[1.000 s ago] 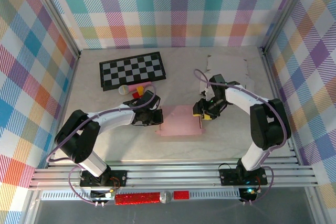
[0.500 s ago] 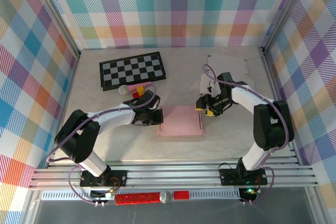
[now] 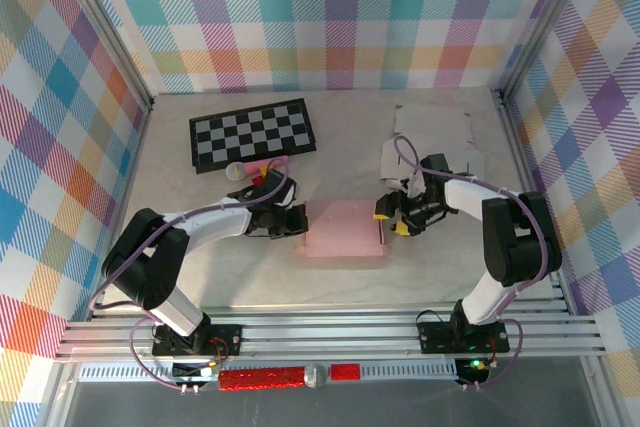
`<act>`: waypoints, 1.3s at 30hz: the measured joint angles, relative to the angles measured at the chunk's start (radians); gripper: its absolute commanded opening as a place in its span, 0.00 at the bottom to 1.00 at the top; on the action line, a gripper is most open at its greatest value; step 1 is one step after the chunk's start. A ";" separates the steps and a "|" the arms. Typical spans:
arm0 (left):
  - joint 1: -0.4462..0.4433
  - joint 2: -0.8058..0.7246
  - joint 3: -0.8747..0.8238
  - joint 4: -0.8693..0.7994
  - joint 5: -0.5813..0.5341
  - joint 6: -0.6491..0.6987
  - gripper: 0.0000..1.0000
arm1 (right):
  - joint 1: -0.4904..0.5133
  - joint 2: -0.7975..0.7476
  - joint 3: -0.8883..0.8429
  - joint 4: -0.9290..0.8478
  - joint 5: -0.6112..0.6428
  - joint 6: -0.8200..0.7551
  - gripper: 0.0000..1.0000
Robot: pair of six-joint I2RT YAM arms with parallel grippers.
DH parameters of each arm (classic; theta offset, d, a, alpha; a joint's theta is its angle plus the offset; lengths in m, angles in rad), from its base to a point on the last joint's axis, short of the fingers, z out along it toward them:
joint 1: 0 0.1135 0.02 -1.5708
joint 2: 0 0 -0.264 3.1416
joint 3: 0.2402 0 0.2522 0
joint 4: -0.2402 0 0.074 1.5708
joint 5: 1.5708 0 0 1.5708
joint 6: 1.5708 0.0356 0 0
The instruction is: Fold the paper box
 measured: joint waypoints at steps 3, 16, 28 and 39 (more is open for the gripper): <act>0.035 -0.006 -0.025 0.037 0.037 -0.002 0.00 | -0.006 0.000 -0.002 0.036 -0.050 0.010 0.74; 0.146 -0.024 -0.110 0.151 0.158 -0.022 0.00 | -0.005 0.066 -0.002 0.130 -0.210 0.038 0.81; 0.171 -0.025 -0.119 0.166 0.182 -0.019 0.00 | 0.044 0.154 0.014 0.261 -0.323 0.121 0.75; 0.174 -0.024 -0.119 0.167 0.180 -0.020 0.01 | 0.119 0.192 0.014 0.495 -0.375 0.312 0.61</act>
